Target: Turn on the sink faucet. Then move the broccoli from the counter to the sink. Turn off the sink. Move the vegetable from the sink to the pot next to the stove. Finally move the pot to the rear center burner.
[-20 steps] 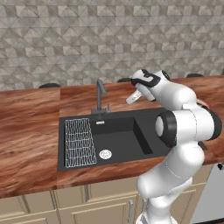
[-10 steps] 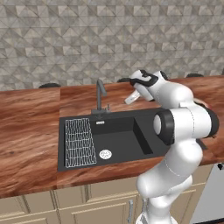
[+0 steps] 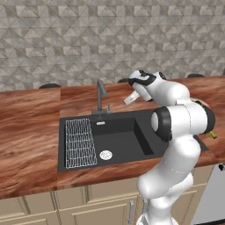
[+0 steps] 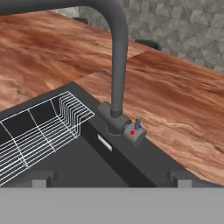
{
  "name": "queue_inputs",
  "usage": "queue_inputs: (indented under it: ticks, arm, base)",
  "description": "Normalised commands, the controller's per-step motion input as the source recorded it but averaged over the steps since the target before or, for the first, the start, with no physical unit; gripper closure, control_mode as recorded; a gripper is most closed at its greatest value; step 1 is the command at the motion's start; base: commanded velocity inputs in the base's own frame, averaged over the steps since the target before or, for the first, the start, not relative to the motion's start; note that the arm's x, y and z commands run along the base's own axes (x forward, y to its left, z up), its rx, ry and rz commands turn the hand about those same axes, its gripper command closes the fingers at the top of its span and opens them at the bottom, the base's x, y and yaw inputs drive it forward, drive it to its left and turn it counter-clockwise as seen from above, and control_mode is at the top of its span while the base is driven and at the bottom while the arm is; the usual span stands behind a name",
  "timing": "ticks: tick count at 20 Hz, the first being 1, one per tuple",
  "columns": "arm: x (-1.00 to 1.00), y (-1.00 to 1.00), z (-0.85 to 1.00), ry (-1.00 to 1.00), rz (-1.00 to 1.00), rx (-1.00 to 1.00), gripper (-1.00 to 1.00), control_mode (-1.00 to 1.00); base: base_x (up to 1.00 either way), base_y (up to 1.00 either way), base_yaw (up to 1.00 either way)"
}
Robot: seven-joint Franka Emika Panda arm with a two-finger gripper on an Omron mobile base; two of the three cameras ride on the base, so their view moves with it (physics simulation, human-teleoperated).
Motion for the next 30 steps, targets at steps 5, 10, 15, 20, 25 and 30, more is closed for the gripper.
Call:
queue_inputs:
  ticks: [5, 10, 15, 20, 25, 30]
  arm:
    - [0.19, 0.00, -0.05, 0.00, 0.00, 0.00, -1.00, -1.00]
    - [0.20, 0.00, -0.07, 0.00, 0.00, 0.00, -1.00, -1.00]
    - [0.29, 0.00, -0.10, -0.03, 0.00, 0.00, -1.00, -1.00]
    - [0.25, 0.17, -0.17, -0.03, -0.03, 0.00, -1.00, -1.00]
    - [0.23, 0.13, -0.36, -0.15, 0.09, 0.02, -1.00, -1.00]
    - [0.18, -0.38, -0.60, -0.13, 0.25, 0.07, -1.00, -1.00]
  base:
    - [0.00, 0.00, 0.00]
    - [0.00, 0.00, 0.00]
    - [0.00, 0.00, 0.00]
    - [0.00, 0.00, 0.00]
    - [0.00, 0.00, 0.00]
    - [0.00, 0.00, 0.00]
